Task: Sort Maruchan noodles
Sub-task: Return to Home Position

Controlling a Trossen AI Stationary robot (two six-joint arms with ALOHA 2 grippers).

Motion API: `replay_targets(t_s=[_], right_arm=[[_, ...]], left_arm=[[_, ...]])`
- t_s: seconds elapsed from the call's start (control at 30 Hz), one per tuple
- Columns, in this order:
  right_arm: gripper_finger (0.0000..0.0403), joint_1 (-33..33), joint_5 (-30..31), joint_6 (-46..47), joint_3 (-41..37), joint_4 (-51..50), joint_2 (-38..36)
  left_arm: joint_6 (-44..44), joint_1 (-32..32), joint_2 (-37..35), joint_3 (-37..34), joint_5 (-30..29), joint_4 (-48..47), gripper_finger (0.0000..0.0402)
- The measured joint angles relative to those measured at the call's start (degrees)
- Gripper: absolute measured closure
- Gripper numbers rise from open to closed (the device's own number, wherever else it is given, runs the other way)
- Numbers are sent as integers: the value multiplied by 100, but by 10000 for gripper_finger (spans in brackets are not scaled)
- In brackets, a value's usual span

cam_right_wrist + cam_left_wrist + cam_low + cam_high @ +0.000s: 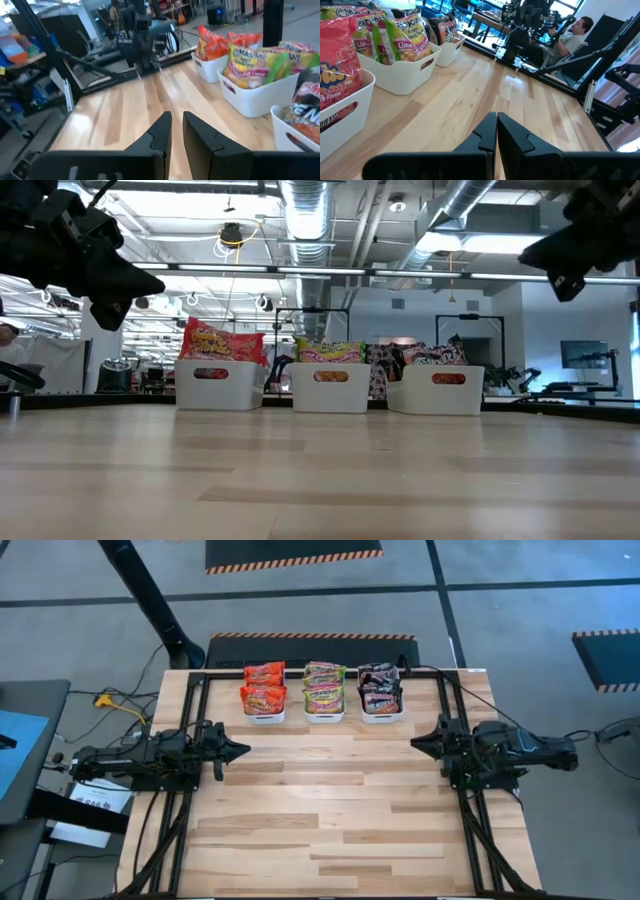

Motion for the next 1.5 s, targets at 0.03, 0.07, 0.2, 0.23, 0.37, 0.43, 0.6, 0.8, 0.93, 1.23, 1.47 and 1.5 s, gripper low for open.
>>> replay_targets(t_s=[0.03,0.07,0.2,0.23,0.37,0.43,0.6,0.8,0.93,1.23,1.47,1.5], right_arm=[[331,0,0,14,-56,73,-28],[331,0,0,46,-141,196,-59],[331,0,2,173,-445,267,-56],[331,0,2,213,-527,434,-59],[331,0,2,329,-754,512,-58],[331,0,2,415,-845,593,-59],[331,13,2,571,-988,682,-31],[331,11,5,712,-989,647,-32],[331,11,-71,947,-989,634,-28],[331,11,-94,964,-989,621,-28],[331,11,-105,964,-994,616,-28],[331,11,-107,964,-994,616,-28]], left_arm=[[0,0,0,0,0,0,401],[0,0,0,0,0,0,401],[0,0,0,0,2,0,401],[0,0,0,0,2,0,402],[0,0,0,0,3,0,402],[0,0,0,0,4,0,401],[2,0,0,0,9,0,401],[-2,0,0,0,11,-2,401],[-4,0,0,0,15,-1,401],[-9,0,0,0,17,-2,401],[-17,0,0,0,15,-2,401],[-17,0,0,0,15,0,402]])
